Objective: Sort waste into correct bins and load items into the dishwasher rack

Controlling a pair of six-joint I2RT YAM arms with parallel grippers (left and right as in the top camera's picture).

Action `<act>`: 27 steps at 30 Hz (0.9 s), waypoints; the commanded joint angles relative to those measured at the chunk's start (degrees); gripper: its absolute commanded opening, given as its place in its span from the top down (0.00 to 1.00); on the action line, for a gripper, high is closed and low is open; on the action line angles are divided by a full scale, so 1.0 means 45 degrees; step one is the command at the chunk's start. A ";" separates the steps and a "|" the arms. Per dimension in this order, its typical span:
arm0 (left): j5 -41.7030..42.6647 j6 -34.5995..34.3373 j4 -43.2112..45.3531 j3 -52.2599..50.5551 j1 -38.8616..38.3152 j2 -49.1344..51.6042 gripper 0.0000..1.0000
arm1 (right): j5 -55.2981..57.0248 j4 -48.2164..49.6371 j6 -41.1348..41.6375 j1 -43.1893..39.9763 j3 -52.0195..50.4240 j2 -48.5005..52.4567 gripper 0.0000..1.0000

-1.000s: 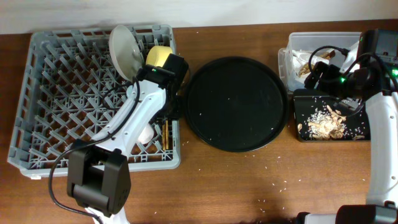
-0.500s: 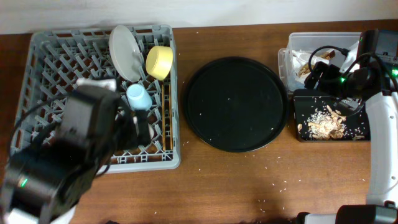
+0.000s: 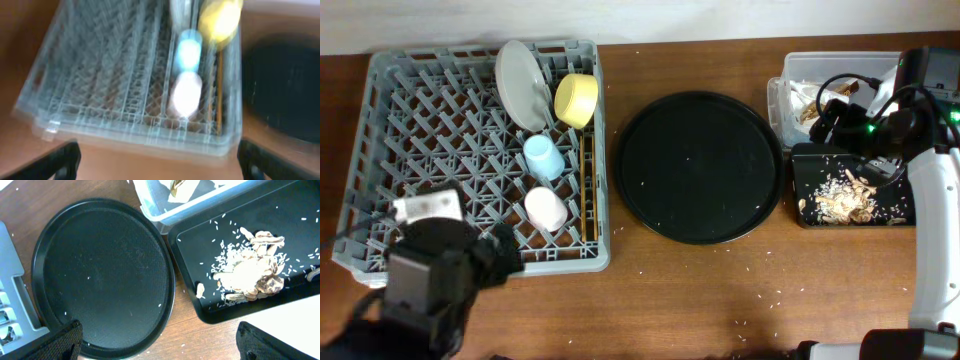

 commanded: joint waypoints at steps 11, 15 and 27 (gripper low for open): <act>0.2132 0.4974 1.8661 -1.6325 0.4153 -0.6669 0.01 | 0.0112 -0.0015 0.0092 -0.0049 0.0024 0.0034 0.02; 0.2142 0.5173 1.9521 -1.7845 0.4532 -0.7684 0.01 | 0.0112 -0.0015 0.0092 -0.0049 0.0024 0.0034 0.01; 0.2278 0.6071 1.6325 -1.7996 0.4779 -1.1157 0.01 | 0.0112 -0.0015 0.0092 -0.0049 0.0024 0.0034 0.02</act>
